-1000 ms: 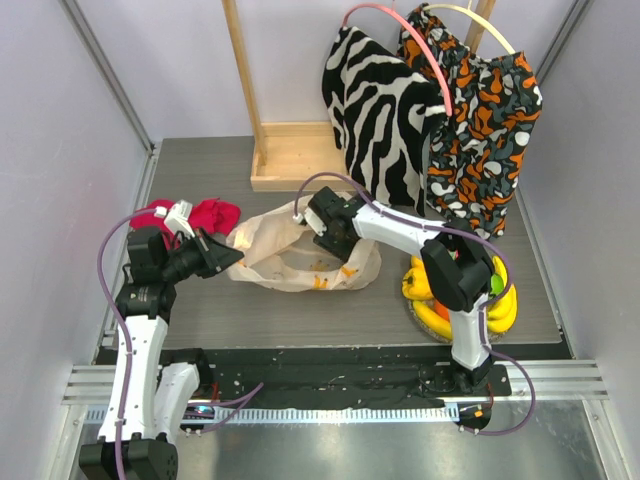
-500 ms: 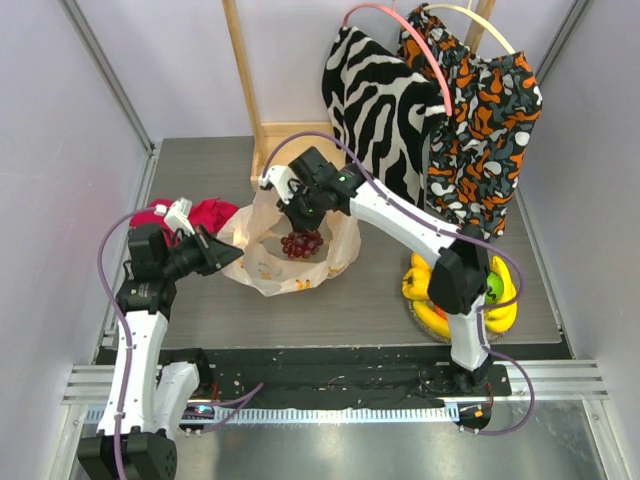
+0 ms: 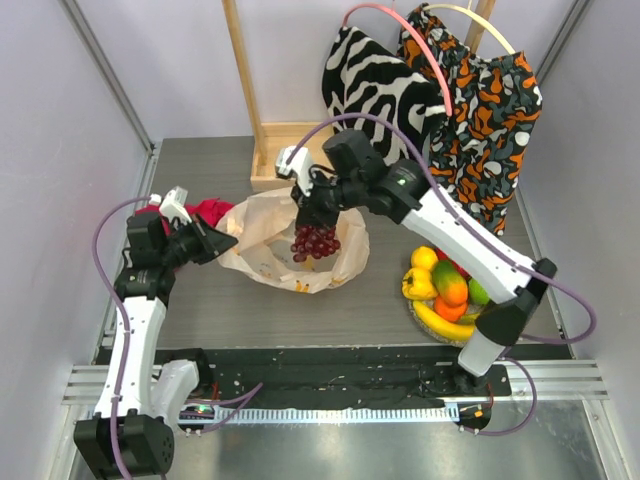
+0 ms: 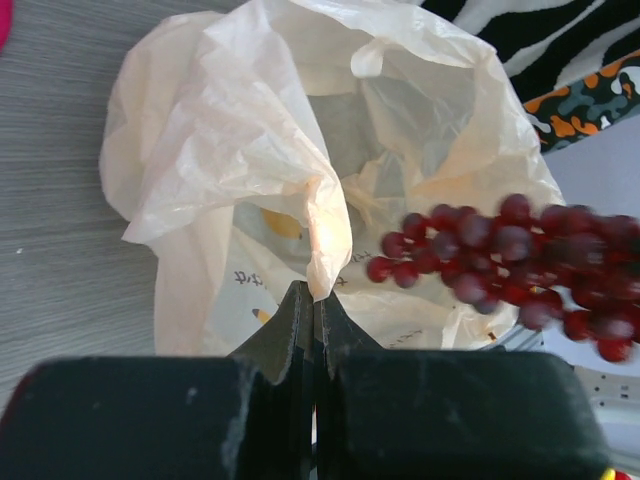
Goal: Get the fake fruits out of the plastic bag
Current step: Take out the fake fruit from the plastic bag, then place the fake fruit on the plate.
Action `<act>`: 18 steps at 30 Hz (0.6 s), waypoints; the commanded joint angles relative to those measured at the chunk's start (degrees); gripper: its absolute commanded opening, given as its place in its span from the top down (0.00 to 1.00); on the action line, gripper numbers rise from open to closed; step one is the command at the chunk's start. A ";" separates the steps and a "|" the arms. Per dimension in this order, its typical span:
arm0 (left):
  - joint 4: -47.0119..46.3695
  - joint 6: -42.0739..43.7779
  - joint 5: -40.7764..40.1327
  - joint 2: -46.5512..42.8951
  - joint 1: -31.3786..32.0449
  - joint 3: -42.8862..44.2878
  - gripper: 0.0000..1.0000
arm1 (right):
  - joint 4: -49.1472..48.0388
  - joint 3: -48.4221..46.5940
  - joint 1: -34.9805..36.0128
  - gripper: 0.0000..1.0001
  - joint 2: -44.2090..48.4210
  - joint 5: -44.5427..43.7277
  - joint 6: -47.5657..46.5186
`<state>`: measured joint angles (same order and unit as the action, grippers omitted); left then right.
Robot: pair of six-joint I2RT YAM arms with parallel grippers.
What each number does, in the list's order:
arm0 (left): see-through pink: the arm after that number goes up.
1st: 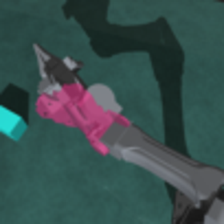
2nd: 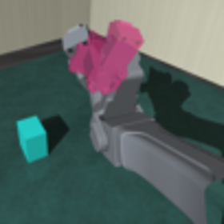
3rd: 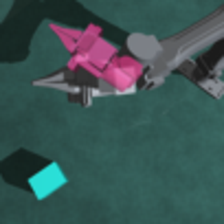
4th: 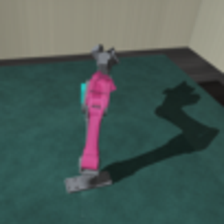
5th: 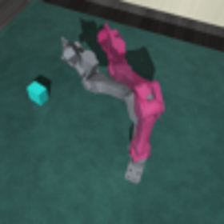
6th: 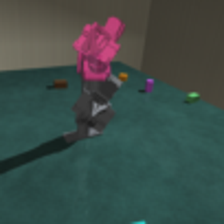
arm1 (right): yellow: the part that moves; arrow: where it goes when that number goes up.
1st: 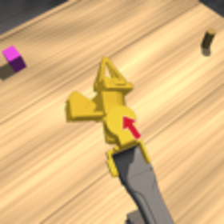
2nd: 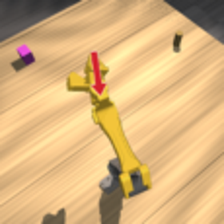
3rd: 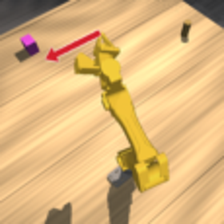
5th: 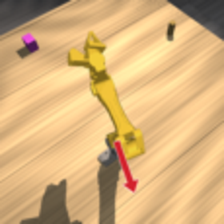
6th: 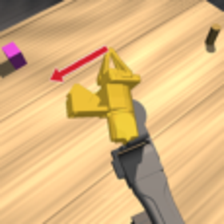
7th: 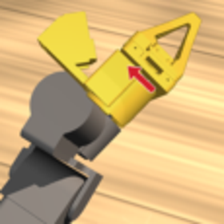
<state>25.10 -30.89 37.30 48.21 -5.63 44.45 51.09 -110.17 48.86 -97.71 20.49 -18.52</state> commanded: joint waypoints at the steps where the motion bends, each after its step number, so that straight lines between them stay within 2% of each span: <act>1: -1.55 1.54 -3.36 1.36 0.09 2.49 1.00 | 0.49 -3.30 -1.66 0.99 9.37 -1.15 -3.62; 3: -1.55 1.36 -3.64 2.06 -0.08 3.10 1.00 | 2.60 -1.12 -3.59 0.99 12.87 -3.87 -4.33; 7: -1.90 1.80 -4.69 3.38 -0.26 4.68 1.00 | 5.15 5.22 -15.86 0.99 19.30 -4.58 -5.02; 13: -2.16 1.80 -4.60 3.65 -0.44 5.83 1.00 | 8.50 16.73 -24.95 0.99 30.28 -8.53 -11.97; 18: -2.51 1.71 -4.60 4.27 -0.70 6.27 1.00 | 8.06 25.51 -32.76 0.99 33.64 -11.09 -14.17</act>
<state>25.06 -29.76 32.99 52.14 -5.82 48.49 59.94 -88.82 20.25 -65.80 12.12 -29.56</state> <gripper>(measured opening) 0.012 0.051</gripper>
